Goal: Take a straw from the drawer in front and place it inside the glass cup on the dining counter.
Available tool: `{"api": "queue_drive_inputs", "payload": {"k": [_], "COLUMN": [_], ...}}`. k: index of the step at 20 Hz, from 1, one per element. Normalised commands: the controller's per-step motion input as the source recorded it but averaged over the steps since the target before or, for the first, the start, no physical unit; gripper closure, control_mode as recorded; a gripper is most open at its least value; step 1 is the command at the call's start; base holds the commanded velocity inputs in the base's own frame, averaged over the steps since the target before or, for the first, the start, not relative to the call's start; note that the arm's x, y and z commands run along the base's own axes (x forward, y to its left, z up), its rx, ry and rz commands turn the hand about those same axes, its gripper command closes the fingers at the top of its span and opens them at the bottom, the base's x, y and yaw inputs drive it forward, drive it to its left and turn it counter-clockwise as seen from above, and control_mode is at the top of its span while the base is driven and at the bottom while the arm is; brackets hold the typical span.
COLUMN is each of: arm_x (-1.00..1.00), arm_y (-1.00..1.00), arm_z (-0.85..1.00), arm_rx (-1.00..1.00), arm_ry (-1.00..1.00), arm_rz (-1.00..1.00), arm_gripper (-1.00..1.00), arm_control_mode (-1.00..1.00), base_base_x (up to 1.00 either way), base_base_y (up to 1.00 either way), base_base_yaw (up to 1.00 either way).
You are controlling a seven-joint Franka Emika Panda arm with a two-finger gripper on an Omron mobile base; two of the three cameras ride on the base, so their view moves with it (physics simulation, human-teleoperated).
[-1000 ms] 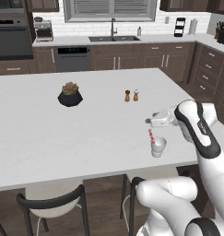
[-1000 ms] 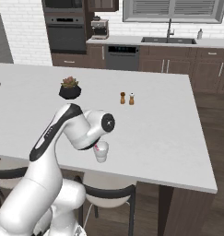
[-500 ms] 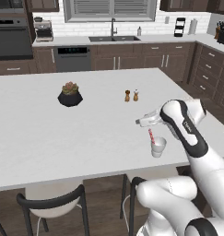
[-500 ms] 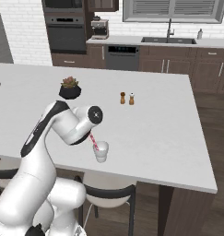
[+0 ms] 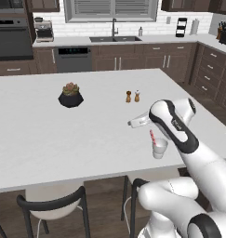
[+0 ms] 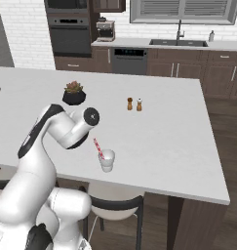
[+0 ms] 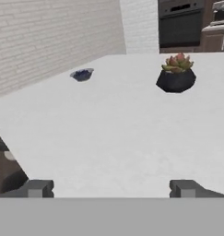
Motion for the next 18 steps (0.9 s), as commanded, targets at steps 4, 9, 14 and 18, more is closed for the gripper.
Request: {"api": "queue_drive_inputs", "payload": {"k": [4, 9, 14, 18], "arm_x": [0.08, 0.06, 0.06, 0.05], "arm_y": [0.24, 0.25, 0.24, 0.21], "arm_z": [-0.04, -0.09, -0.08, -0.04], "arm_rx": [-0.01, -0.03, -0.03, -0.01], "arm_ry": [0.01, 0.02, 0.02, 0.01], "arm_rz": [0.0, 0.0, 0.0, 0.0], "arm_gripper": [-1.0, -1.0, -1.0, -1.0], "arm_control_mode": [-1.0, -1.0, -1.0, -1.0], "base_base_x": [0.0, 0.0, 0.0, 0.0], "base_base_y": [0.0, 0.0, 0.0, 0.0], "base_base_yaw": [0.0, 0.0, 0.0, 0.0]}}
